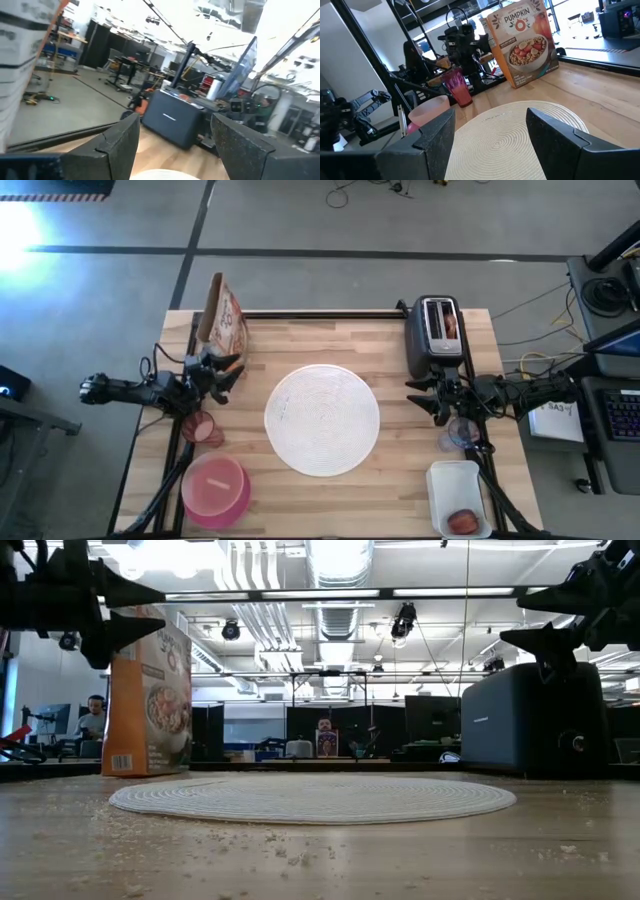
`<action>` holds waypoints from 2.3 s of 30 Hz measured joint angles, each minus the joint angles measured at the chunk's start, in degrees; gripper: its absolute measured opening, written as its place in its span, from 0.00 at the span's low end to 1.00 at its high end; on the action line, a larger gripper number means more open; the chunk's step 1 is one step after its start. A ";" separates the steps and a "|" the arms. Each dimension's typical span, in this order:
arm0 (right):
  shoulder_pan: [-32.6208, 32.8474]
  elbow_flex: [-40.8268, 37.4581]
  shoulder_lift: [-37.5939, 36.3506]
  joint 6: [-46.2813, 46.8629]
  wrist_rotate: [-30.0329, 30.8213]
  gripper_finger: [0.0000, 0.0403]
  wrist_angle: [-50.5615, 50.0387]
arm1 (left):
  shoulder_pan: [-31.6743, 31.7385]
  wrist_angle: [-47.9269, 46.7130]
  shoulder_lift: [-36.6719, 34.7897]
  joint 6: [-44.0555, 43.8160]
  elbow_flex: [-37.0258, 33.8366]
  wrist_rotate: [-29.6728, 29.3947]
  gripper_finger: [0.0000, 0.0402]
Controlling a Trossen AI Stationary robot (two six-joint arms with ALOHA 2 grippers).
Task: Arrange a breakfast setting
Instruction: Adjust the cereal box on the table
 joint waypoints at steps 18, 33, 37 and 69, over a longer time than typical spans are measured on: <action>0.01 0.00 0.00 0.00 0.01 0.58 0.00 | 0.00 -40.95 18.13 -26.15 26.41 -2.23 0.57; 0.01 0.00 0.00 0.00 0.01 0.58 0.00 | 0.00 -76.25 39.62 -42.14 51.76 6.36 0.57; 0.01 0.00 0.00 0.00 0.02 0.58 0.00 | 0.00 -82.39 43.23 -44.35 54.30 7.46 0.57; 0.00 0.00 0.00 0.00 0.02 0.58 0.00 | -0.02 -96.56 47.64 -52.96 53.67 9.51 0.65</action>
